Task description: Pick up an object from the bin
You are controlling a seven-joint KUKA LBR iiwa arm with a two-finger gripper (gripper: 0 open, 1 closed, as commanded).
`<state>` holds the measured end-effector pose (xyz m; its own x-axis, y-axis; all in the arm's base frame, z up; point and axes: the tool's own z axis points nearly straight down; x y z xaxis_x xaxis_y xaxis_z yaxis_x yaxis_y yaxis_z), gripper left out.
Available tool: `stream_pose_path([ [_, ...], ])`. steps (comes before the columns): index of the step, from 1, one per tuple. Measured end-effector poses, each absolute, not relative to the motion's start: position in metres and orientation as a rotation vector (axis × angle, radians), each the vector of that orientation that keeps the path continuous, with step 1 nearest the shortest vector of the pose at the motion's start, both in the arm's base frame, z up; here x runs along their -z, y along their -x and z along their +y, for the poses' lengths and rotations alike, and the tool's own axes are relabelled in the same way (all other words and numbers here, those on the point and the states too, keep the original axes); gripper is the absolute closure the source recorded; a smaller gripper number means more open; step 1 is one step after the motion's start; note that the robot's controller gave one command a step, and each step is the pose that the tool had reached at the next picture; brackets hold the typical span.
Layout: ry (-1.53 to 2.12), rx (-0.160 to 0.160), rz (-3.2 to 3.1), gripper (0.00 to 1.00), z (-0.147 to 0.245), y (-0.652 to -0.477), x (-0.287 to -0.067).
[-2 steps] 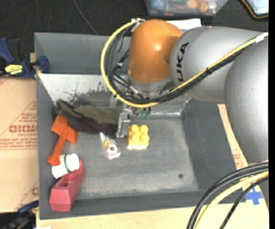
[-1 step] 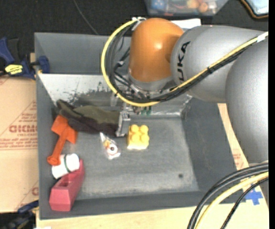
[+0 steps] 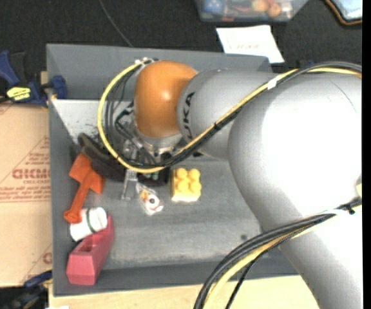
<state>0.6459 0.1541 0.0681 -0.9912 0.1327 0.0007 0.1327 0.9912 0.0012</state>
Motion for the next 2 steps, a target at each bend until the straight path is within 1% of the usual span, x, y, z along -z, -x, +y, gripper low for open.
stream_pose_path([
  [1,0.162,0.004,-3.15,0.0,0.163,-0.656,-0.135],
  [2,0.448,0.001,-3.108,0.0,0.178,-0.636,-0.101],
])
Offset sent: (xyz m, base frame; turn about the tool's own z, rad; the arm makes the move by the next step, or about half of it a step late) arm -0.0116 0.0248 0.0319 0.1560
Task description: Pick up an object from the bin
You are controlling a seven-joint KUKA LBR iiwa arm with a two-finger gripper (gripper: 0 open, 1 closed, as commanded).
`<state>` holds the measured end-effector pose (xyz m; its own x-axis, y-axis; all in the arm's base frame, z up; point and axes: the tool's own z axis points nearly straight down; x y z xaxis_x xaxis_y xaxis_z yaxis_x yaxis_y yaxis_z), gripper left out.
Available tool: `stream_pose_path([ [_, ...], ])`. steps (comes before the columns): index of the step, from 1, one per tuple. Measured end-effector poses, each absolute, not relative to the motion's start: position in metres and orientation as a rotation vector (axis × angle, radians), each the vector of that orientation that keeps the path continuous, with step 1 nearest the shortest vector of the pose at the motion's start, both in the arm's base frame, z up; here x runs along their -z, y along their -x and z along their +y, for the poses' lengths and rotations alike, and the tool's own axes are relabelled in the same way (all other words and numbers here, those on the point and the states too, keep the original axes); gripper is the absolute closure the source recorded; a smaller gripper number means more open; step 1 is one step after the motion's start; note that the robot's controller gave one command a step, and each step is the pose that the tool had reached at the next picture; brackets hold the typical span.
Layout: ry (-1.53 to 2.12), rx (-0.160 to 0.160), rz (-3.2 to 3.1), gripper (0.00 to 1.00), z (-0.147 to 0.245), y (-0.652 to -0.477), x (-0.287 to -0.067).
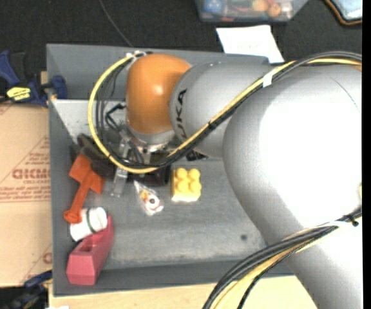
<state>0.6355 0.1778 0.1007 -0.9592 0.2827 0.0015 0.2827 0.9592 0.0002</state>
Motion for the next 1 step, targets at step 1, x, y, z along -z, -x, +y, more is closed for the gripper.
stream_pose_path([
  [1,0.455,0.005,-3.122,0.0,0.1294,-0.6491,-0.0713],
])
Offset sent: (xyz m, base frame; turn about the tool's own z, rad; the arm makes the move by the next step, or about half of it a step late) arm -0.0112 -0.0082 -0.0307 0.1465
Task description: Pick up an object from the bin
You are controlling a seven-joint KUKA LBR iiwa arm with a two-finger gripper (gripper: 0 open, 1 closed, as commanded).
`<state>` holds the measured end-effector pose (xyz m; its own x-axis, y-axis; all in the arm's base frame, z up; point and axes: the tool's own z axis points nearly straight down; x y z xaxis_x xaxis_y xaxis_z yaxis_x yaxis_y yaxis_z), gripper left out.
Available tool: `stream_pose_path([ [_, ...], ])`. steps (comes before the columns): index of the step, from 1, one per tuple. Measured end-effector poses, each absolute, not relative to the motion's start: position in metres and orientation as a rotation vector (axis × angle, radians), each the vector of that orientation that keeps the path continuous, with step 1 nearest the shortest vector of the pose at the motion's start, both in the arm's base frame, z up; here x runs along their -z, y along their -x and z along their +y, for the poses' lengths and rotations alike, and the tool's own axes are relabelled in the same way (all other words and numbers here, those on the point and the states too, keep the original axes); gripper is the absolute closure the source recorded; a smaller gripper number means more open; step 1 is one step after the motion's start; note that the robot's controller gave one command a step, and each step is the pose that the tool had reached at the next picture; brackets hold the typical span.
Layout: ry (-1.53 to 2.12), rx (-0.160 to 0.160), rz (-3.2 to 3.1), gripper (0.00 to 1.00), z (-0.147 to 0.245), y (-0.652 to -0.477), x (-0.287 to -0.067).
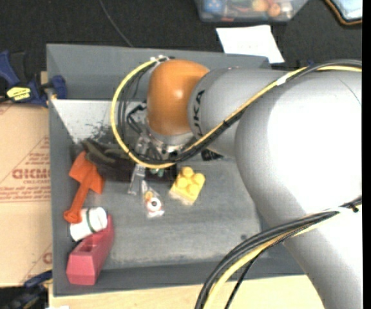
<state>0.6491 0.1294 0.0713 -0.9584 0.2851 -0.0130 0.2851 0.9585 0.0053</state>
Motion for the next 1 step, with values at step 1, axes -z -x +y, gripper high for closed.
stream_pose_path([
  [1,-0.669,-0.009,3.062,1.0,0.1691,-0.626,-0.0721],
])
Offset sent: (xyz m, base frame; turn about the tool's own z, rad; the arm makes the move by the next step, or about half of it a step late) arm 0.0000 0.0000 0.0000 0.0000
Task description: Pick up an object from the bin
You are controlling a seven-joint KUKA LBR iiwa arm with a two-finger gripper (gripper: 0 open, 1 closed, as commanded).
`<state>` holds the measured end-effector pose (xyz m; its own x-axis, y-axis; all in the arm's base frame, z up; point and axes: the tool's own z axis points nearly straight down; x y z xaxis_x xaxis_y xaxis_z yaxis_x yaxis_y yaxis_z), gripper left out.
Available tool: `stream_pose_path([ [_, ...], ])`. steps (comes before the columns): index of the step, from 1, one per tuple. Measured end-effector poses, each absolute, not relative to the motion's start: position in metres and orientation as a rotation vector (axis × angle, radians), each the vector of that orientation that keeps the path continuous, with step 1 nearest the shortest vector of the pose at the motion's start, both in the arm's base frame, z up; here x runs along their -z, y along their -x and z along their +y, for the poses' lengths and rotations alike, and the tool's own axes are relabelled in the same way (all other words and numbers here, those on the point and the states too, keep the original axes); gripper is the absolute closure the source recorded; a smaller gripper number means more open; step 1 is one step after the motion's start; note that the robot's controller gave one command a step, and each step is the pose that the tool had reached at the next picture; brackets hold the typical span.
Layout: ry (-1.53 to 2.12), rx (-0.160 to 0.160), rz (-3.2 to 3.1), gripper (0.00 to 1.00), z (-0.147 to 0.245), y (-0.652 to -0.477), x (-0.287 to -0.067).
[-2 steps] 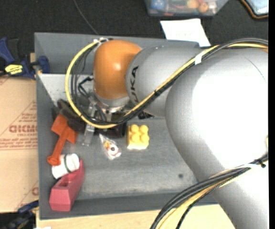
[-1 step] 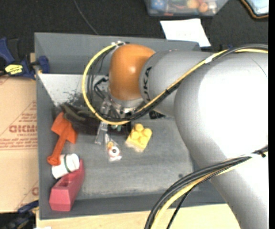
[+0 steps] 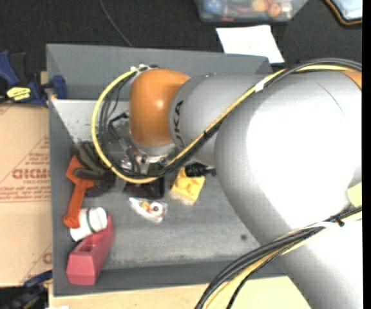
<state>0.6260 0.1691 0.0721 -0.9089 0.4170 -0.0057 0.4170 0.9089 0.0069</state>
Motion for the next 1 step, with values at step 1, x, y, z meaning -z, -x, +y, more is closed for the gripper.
stream_pose_path([
  [1,-0.669,-0.009,3.062,1.0,0.169,-0.626,-0.0721],
])
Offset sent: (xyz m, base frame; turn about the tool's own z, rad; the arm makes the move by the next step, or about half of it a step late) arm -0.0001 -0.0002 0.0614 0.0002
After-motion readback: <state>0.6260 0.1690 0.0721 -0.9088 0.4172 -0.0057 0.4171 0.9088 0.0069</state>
